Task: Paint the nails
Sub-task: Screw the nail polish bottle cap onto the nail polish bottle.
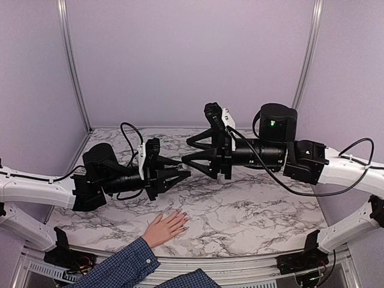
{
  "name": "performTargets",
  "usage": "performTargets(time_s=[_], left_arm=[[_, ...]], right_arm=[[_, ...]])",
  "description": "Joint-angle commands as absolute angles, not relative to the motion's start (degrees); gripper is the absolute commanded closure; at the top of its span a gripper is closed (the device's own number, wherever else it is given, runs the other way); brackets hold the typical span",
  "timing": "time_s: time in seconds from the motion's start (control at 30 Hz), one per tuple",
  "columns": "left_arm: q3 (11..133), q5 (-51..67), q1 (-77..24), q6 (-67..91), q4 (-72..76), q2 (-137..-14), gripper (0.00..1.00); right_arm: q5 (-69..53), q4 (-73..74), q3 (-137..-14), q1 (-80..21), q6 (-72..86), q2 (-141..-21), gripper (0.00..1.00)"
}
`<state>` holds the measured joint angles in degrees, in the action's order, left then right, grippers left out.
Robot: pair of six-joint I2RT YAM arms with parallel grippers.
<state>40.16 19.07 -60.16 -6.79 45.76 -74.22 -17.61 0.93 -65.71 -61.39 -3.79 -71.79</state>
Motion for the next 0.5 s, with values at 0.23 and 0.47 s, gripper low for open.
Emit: performTargets(time_s=[0.23, 0.47], left_arm=[[43.87, 47.08, -59.85, -2.17, 44.12, -74.83, 1.0], [45.07, 49.57, -59.85, -0.94, 44.12, -75.86, 1.0]], right_arm=[[-44.01, 12.53, -71.99, -61.61, -16.04, -72.06, 0.54], [-45.38, 14.39, -73.43, -62.95, -17.61, -73.35, 0.6]])
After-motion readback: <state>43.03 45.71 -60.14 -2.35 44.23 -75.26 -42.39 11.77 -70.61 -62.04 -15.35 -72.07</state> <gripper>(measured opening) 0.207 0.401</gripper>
